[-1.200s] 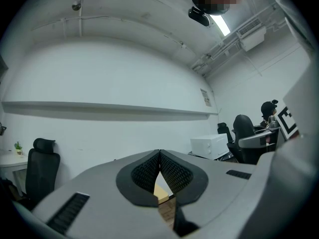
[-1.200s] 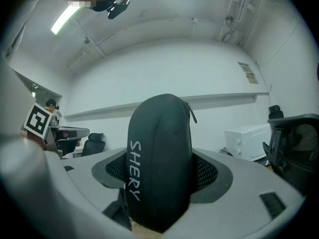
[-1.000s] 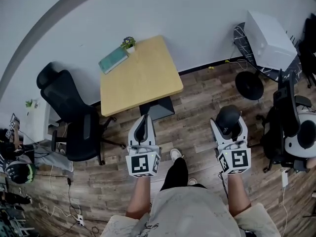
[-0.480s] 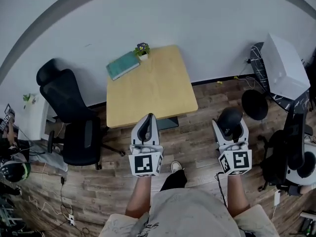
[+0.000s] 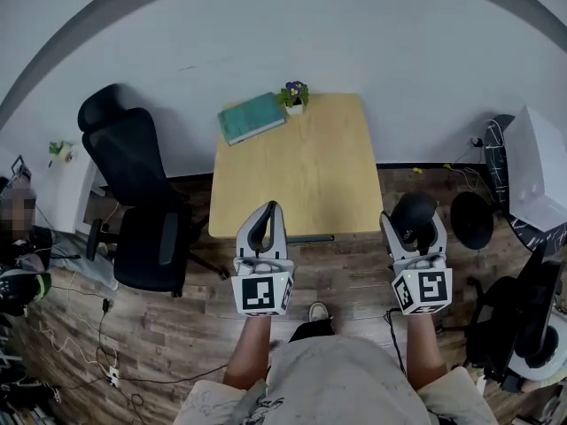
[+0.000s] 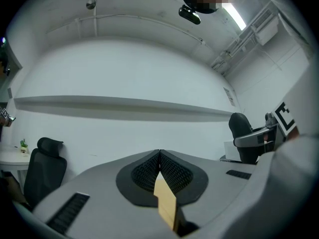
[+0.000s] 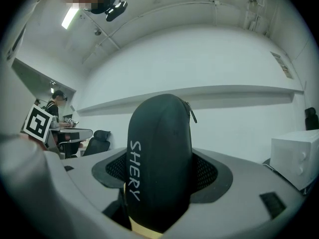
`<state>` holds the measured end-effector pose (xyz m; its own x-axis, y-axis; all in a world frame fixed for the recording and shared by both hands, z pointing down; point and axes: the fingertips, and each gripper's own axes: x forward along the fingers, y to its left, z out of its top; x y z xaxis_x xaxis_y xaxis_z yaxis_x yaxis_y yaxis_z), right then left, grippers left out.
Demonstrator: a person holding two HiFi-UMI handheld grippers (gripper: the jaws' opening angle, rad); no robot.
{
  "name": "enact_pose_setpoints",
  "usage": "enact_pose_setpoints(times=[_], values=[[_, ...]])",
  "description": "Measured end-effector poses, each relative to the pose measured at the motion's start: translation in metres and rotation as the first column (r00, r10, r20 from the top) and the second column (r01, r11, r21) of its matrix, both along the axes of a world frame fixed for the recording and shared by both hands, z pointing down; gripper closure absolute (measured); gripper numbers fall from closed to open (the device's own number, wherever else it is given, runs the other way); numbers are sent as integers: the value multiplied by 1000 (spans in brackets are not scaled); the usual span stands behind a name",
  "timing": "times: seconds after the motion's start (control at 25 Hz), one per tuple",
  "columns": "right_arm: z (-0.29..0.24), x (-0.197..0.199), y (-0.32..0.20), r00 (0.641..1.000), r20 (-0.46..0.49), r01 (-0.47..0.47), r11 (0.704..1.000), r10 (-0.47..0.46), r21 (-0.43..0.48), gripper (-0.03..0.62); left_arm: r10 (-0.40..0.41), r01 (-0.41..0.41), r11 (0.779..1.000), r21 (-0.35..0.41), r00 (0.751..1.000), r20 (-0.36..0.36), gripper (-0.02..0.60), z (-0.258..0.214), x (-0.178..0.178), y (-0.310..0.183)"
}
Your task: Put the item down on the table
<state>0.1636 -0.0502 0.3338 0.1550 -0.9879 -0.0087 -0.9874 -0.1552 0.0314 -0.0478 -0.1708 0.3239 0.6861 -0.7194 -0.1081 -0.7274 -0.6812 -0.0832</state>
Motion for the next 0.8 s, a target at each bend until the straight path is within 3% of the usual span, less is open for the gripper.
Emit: enact_pose_setpoints(times=[0.4,0.8], values=[[-6,3,-70,996,-16,90,996,-90,11,243,-79,79,997,19,997,-15,574,-10,-8,-51],[-23,68,-160,981,-38,191,980,-189,57,243,-168,169,984,52,986,-15,574,-23,48,-112]])
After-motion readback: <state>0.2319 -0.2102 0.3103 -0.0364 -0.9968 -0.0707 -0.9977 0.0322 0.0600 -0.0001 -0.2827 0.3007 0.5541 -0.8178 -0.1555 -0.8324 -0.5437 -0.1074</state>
